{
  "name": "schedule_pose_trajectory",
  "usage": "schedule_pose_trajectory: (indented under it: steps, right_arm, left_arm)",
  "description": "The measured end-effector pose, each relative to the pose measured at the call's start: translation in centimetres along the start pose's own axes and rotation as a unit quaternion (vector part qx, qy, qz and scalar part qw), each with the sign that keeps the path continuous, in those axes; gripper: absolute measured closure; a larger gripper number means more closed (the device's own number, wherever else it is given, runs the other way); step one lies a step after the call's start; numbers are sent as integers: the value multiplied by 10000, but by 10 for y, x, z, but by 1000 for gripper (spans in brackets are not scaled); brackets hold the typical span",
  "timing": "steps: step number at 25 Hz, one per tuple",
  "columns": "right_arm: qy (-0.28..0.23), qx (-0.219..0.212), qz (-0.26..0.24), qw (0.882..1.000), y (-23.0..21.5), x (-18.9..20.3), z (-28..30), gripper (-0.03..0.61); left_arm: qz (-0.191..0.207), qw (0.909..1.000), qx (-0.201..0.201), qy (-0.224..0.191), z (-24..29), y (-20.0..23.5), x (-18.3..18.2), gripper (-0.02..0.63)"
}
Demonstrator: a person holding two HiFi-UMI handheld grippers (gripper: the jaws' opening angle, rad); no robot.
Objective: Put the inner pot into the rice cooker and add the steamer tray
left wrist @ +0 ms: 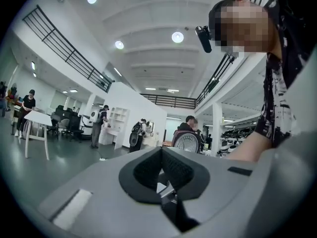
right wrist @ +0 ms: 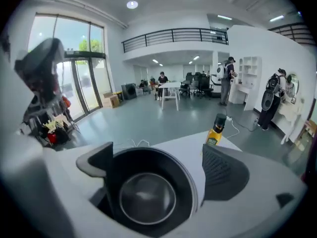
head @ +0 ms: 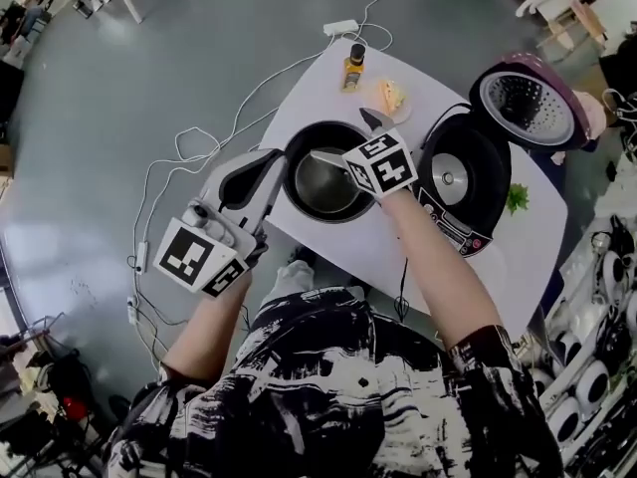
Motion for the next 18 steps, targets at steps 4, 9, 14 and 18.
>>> schedule_pose_trajectory:
  steps: [4,9,14,18]
  right_arm:
    - [919,212,27,9955,-31,21,40,28]
    - [1783,35,6,9840,-48,53,64,38]
    - [2642,-130,-93,9643,-56,80,73,447]
    - [3042,17,-444,9516,-62,95,75,561]
  left_arm:
    - [-79,10000,-27,23,-9,19,-2,609]
    - [-169,9998,-53,63,-20,40,-1,609]
    - [-226,9997,-113,62,-29,57,0,609]
    - [-232,9996,-116,53,-32,62,-1,609]
Point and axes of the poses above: the fingertips, and each gripper's own axes: z forward along the fingers, y to its left, x out of its underside, the point moved 7 cm from there along -z, backward along the fingers, and after that the axes turned 6 degrees about -y, right-handed, at the moved point
